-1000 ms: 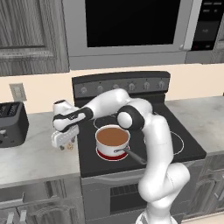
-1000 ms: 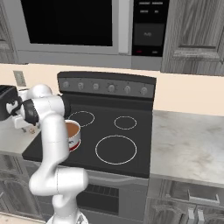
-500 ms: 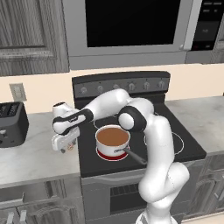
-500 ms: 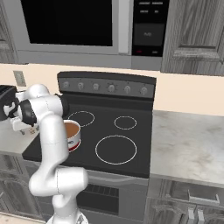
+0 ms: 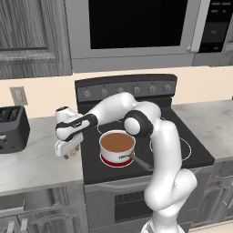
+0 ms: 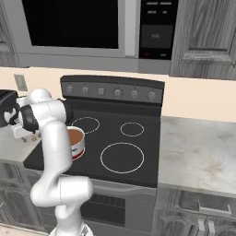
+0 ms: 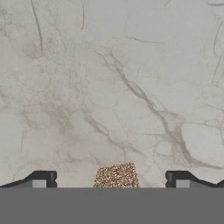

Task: Pick up the sugar cube(s) and place them in the saucepan with hot chocolate.

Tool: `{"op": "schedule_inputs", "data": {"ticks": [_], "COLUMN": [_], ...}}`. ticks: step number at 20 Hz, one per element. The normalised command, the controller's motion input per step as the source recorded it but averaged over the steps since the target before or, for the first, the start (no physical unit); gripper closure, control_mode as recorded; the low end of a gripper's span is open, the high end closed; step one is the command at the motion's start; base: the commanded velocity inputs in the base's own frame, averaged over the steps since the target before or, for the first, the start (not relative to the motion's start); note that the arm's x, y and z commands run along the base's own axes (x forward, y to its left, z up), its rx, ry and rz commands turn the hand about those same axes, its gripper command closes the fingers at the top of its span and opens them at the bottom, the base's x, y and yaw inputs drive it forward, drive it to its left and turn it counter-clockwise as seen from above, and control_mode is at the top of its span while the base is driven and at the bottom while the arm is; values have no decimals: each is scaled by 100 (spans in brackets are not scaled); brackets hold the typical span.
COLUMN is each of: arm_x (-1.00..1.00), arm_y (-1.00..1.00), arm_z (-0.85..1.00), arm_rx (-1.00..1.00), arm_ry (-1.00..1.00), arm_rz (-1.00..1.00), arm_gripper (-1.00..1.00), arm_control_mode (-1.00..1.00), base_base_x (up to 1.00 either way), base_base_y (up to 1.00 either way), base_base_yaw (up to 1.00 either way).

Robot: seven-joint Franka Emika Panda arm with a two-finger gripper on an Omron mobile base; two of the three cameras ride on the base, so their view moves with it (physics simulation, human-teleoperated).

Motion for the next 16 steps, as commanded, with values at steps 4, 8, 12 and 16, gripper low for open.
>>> {"op": "schedule_inputs", "data": {"ticks": [4,8,12,16], "arm_x": [0,0,0,-9], "arm_y": [0,0,0,-26], "arm_z": [0,0,0,9], "arm_rx": [0,0,0,0], "arm_ry": [-1,0,0,-5], "arm_rz": [1,0,0,-4], "arm_gripper": [100,100,100,100], "arm_control_mode": [-100,-100,-100,-100], "base_base_x": [0,0,0,0], "base_base_y": [0,0,0,0], "base_base_yaw": [0,0,0,0]}}
